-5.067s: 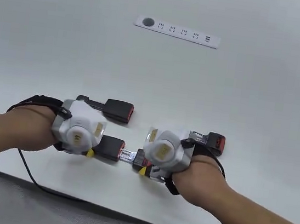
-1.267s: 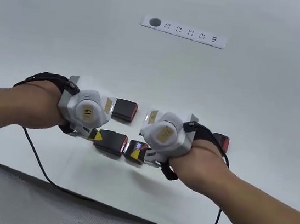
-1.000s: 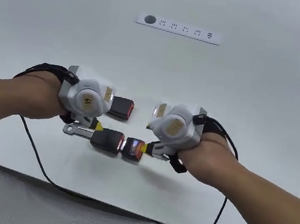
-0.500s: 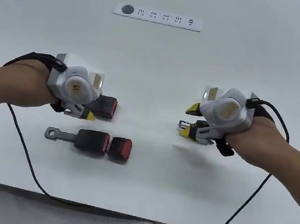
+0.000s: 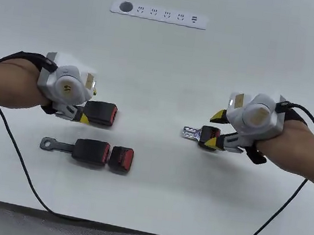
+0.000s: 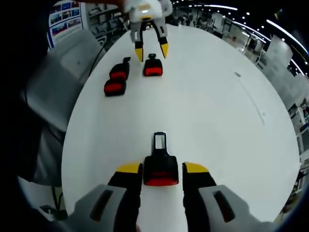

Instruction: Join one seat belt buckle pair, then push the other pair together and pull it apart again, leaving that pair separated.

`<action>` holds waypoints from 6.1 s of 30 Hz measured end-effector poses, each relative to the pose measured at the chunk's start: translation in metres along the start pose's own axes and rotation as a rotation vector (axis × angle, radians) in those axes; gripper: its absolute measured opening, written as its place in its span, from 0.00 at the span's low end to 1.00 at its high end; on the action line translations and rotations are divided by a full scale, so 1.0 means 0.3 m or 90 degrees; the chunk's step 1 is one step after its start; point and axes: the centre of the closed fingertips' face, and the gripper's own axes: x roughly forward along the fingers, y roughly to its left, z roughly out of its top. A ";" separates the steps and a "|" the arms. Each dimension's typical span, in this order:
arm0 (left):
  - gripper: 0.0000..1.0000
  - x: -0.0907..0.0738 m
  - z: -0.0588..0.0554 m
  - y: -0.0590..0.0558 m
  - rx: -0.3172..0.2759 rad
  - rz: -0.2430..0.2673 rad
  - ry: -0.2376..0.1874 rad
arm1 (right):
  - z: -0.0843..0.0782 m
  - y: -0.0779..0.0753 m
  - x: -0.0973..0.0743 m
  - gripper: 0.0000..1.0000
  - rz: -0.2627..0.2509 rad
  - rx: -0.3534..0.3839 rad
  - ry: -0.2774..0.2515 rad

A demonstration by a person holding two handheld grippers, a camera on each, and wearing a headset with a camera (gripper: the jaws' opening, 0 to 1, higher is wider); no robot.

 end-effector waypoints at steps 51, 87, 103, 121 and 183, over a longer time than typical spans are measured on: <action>0.32 0.061 -0.026 -0.024 0.011 -0.034 0.022 | 0.231 0.036 0.223 0.33 0.025 -0.025 0.008; 0.32 0.063 -0.026 -0.024 0.002 -0.030 0.031 | 0.443 0.046 0.356 0.33 0.018 -0.018 -0.002; 0.30 0.061 -0.028 -0.024 0.008 -0.028 0.028 | 0.499 0.046 0.390 0.31 0.016 -0.028 -0.006; 0.31 0.064 -0.029 -0.020 -0.006 -0.031 0.012 | 0.497 0.043 0.413 0.33 0.036 -0.060 0.017; 0.32 0.062 -0.024 -0.029 -0.014 -0.038 0.016 | 0.007 0.024 0.129 0.34 -0.003 0.017 0.049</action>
